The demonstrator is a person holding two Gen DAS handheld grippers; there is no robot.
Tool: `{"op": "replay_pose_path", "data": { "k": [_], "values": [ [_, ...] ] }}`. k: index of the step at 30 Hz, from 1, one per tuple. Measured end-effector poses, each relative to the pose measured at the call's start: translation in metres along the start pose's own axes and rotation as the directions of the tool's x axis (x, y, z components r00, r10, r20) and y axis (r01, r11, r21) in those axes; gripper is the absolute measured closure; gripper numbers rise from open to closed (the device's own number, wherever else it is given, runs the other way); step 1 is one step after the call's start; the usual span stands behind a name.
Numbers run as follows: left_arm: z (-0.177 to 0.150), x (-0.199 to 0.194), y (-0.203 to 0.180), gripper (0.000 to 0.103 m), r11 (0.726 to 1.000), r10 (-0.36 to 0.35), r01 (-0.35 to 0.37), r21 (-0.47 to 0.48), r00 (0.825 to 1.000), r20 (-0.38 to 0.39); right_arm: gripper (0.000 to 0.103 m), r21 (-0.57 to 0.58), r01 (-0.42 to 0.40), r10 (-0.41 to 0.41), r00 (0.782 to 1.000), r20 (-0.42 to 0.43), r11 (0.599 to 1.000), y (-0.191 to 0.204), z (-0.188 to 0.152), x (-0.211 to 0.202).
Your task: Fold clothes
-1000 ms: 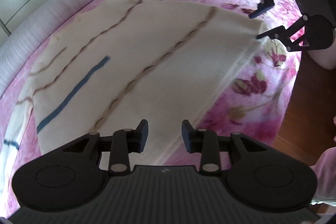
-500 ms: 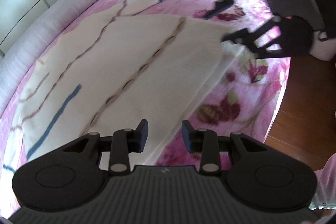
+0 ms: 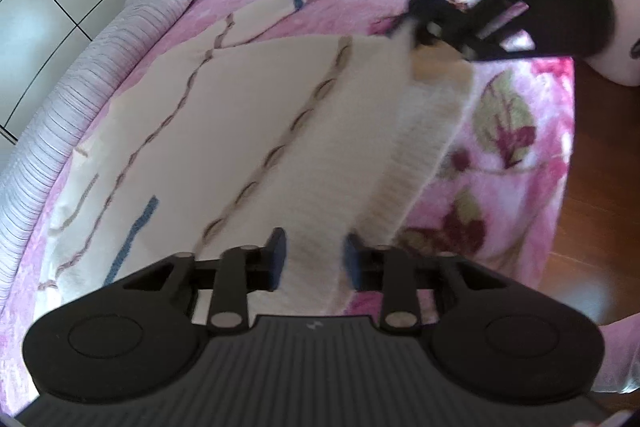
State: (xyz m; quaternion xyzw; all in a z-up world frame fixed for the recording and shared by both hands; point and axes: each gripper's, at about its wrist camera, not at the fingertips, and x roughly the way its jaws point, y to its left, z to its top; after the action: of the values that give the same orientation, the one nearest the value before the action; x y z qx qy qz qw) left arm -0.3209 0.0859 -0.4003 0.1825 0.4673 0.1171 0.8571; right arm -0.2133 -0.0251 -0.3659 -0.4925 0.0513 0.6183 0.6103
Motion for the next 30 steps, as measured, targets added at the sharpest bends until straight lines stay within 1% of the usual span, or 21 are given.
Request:
{"op": "replay_pose_path", "data": {
  "k": [2,4,6,7,11,14,15,16,18,20,21,22,23,24,26,27,28,29,30],
  "values": [
    [-0.001,0.0,0.003,0.1,1.0,-0.011,0.01,0.018,1.0,0.005,0.102,-0.064,0.01,-0.011,1.0,-0.011,0.998,0.013,-0.004,0.004],
    [-0.002,-0.002,0.005,0.101,0.998,-0.029,0.028,0.051,1.0,0.012,0.102,-0.096,-0.001,0.0,1.0,-0.007,0.995,0.019,-0.007,0.008],
    [-0.001,-0.01,0.008,0.102,0.996,-0.058,0.056,0.065,0.998,0.028,0.102,-0.074,-0.042,0.041,0.999,-0.013,0.996,0.015,-0.008,0.008],
    [0.0,-0.016,0.012,0.103,0.995,-0.079,0.076,0.062,0.996,0.042,0.103,-0.062,-0.063,0.062,0.998,-0.023,0.996,0.01,-0.008,0.006],
    [-0.001,-0.031,0.012,0.103,0.985,-0.155,0.151,0.086,0.987,0.049,0.103,-0.116,-0.121,0.112,0.99,-0.08,0.986,-0.001,-0.007,-0.012],
    [-0.009,-0.019,0.002,0.103,0.968,-0.217,0.216,0.124,0.976,-0.01,0.103,-0.175,-0.187,0.168,0.979,-0.118,0.967,0.008,-0.012,-0.017],
    [-0.012,-0.015,-0.002,0.103,0.961,-0.237,0.239,0.138,0.971,-0.031,0.103,-0.173,-0.214,0.191,0.972,-0.14,0.961,0.012,-0.014,-0.013],
    [-0.013,-0.012,-0.004,0.103,0.958,-0.245,0.247,0.147,0.969,-0.036,0.103,-0.183,-0.237,0.208,0.964,-0.165,0.954,0.016,-0.016,-0.008],
    [-0.012,-0.013,0.001,0.103,0.957,-0.259,0.259,0.128,0.966,-0.018,0.103,-0.213,-0.256,0.215,0.956,-0.199,0.943,0.021,-0.018,-0.002],
    [-0.008,-0.023,0.011,0.103,0.961,-0.258,0.253,0.107,0.966,0.029,0.103,-0.246,-0.231,0.185,0.963,-0.197,0.941,0.02,-0.014,-0.004],
    [-0.007,-0.03,0.018,0.103,0.965,-0.257,0.253,0.073,0.965,0.056,0.103,-0.244,-0.188,0.148,0.974,-0.173,0.951,0.014,-0.01,-0.01],
    [-0.006,-0.036,0.025,0.103,0.966,-0.259,0.257,0.032,0.963,0.08,0.103,-0.219,-0.137,0.108,0.984,-0.14,0.966,0.005,-0.005,-0.017],
    [-0.007,-0.035,0.025,0.103,0.963,-0.269,0.268,0.025,0.96,0.073,0.103,-0.182,-0.103,0.08,0.989,-0.125,0.978,-0.004,-0.001,-0.022],
    [-0.009,-0.032,0.022,0.103,0.959,-0.282,0.28,0.029,0.958,0.054,0.103,-0.178,-0.11,0.085,0.986,-0.14,0.978,-0.004,-0.002,-0.023],
    [-0.017,-0.019,0.007,0.103,0.951,-0.304,0.304,0.059,0.953,-0.002,0.103,-0.237,-0.189,0.142,0.969,-0.203,0.953,0.016,-0.017,-0.016],
    [-0.019,-0.016,0.001,0.103,0.952,-0.298,0.297,0.078,0.955,-0.002,0.103,-0.271,-0.221,0.159,0.959,-0.233,0.937,0.026,-0.025,-0.012],
    [-0.019,-0.015,0.002,0.103,0.952,-0.301,0.301,0.058,0.954,0.002,0.103,-0.314,-0.229,0.152,0.956,-0.253,0.921,0.035,-0.031,-0.008],
    [-0.018,-0.015,0.006,0.101,0.951,-0.31,0.31,0.023,0.951,0.004,0.103,-0.319,-0.228,0.146,0.954,-0.262,0.92,0.037,-0.031,-0.006],
    [-0.018,-0.017,0.013,0.099,0.944,-0.329,0.329,-0.032,0.944,0.006,0.101,-0.278,-0.244,0.163,0.945,-0.285,0.929,0.032,-0.026,-0.004]
  ]
}}
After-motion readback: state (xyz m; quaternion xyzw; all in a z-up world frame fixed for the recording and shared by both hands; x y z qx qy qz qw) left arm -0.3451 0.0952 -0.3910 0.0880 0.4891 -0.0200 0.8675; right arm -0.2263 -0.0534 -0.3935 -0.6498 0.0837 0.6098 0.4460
